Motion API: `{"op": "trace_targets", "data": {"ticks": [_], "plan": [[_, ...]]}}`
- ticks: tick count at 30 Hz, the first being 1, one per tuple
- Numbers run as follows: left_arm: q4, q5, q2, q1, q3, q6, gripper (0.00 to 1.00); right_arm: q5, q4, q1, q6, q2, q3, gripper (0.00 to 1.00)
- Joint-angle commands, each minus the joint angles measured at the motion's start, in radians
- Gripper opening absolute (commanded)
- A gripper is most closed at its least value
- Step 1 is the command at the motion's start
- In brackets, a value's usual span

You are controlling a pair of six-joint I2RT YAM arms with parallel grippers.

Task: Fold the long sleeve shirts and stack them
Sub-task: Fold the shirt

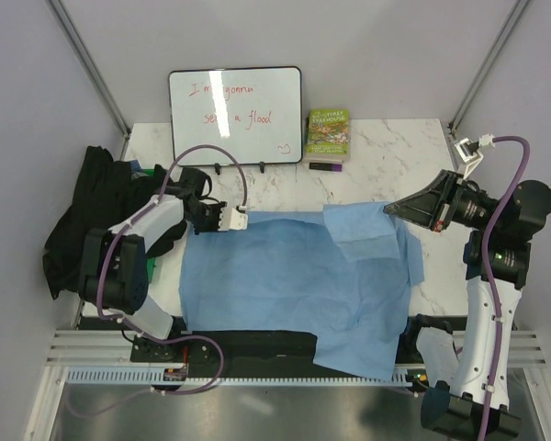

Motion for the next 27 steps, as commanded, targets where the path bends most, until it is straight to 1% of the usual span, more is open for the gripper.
{"op": "trace_targets", "data": {"ticks": [1, 2, 5, 10, 13, 15, 16, 17, 18, 19, 20, 21, 23, 24, 25, 26, 27], "plan": [[0.013, -0.036, 0.003, -0.007, -0.057, 0.041, 0.20, -0.041, 0.005, 0.002, 0.039, -0.022, -0.032, 0.00], [0.019, -0.034, 0.011, -0.009, -0.055, 0.006, 0.28, -0.041, 0.002, 0.002, 0.044, -0.025, -0.072, 0.00], [0.016, -0.025, 0.004, -0.012, -0.054, -0.026, 0.36, -0.039, -0.002, 0.002, 0.043, -0.040, -0.123, 0.00], [-0.083, 0.050, -0.136, -0.010, -0.071, 0.001, 0.38, -0.022, -0.001, 0.002, -0.006, -0.024, -0.152, 0.00], [-0.137, 0.108, -0.202, -0.010, -0.049, -0.029, 0.41, 0.037, -0.001, 0.002, -0.074, 0.022, -0.160, 0.00], [-0.137, 0.121, -0.211, -0.010, -0.032, -0.088, 0.43, 0.102, -0.080, 0.016, -0.143, 0.073, -0.161, 0.00], [-0.137, 0.122, -0.206, -0.010, -0.011, -0.112, 0.44, 0.128, -0.126, 0.028, -0.257, 0.099, -0.155, 0.00], [-0.131, 0.122, -0.197, -0.010, 0.003, -0.170, 0.45, 0.152, -0.195, 0.060, -0.336, 0.169, -0.117, 0.00], [-0.129, 0.122, -0.185, -0.009, 0.015, -0.198, 0.45, 0.236, -0.421, 0.078, -0.434, 0.212, -0.079, 0.00], [-0.123, 0.119, -0.162, -0.010, 0.035, -0.220, 0.45, 0.298, -0.572, 0.103, -0.729, 0.261, -0.027, 0.00], [-0.113, 0.109, -0.150, -0.010, 0.040, -0.267, 0.45, 0.367, -0.699, 0.173, -0.837, 0.351, 0.083, 0.00], [-0.079, 0.103, -0.141, -0.010, 0.044, -0.298, 0.45, 0.489, -0.754, 0.196, -0.877, 0.380, 0.110, 0.00], [-0.045, 0.076, -0.107, -0.010, 0.047, -0.385, 0.43, 0.594, -0.786, 0.223, -0.948, 0.453, 0.183, 0.00], [-0.030, 0.069, -0.092, -0.010, 0.058, -0.410, 0.43, 0.632, -0.838, 0.233, -0.989, 0.485, 0.210, 0.00], [-0.028, 0.052, -0.055, -0.010, 0.063, -0.434, 0.42, 0.724, -0.863, 0.244, -1.023, 0.521, 0.234, 0.00], [-0.022, 0.041, -0.041, -0.009, 0.067, -0.485, 0.41, 0.763, -0.886, 0.258, -1.092, 0.583, 0.268, 0.00], [-0.019, 0.029, -0.023, -0.009, 0.075, -0.506, 0.41, 0.798, -0.906, 0.264, -1.120, 0.613, 0.277, 0.00]]}}
